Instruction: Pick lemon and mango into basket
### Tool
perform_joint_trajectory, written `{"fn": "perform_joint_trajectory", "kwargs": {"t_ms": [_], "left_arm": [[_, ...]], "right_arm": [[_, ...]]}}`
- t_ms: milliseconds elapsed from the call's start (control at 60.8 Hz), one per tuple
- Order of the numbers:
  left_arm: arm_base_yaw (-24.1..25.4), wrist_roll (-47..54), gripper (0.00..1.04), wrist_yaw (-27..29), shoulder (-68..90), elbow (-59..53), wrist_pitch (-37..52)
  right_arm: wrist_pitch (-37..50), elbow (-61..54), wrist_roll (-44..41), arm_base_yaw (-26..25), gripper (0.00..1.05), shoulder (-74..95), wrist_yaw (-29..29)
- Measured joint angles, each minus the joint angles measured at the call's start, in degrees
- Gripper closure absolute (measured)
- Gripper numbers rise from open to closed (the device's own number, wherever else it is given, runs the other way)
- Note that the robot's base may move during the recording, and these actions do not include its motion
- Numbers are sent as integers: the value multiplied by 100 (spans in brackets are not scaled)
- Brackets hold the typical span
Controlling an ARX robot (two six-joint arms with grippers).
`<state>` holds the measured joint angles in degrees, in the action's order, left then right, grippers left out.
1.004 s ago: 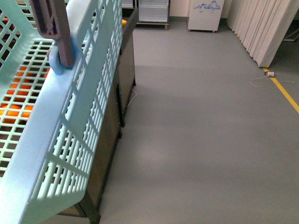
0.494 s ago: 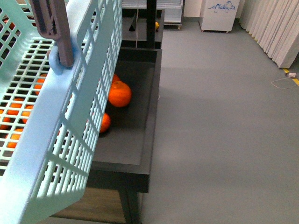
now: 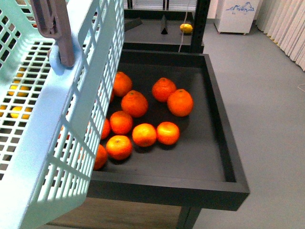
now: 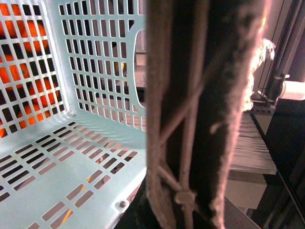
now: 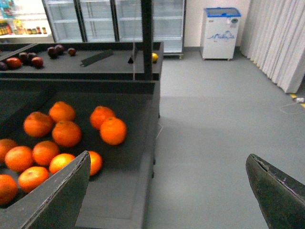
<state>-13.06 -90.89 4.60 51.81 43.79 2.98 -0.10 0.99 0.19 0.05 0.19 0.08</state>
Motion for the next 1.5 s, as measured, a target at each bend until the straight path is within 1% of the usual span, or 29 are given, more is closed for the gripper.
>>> {"fn": "perform_joint_trajectory", "kwargs": {"t_ms": [1497], "left_arm": [[7,-7,99,-11,0,2,0]], "right_arm": [[0,2,-2,0,9,-2,-4]]}}
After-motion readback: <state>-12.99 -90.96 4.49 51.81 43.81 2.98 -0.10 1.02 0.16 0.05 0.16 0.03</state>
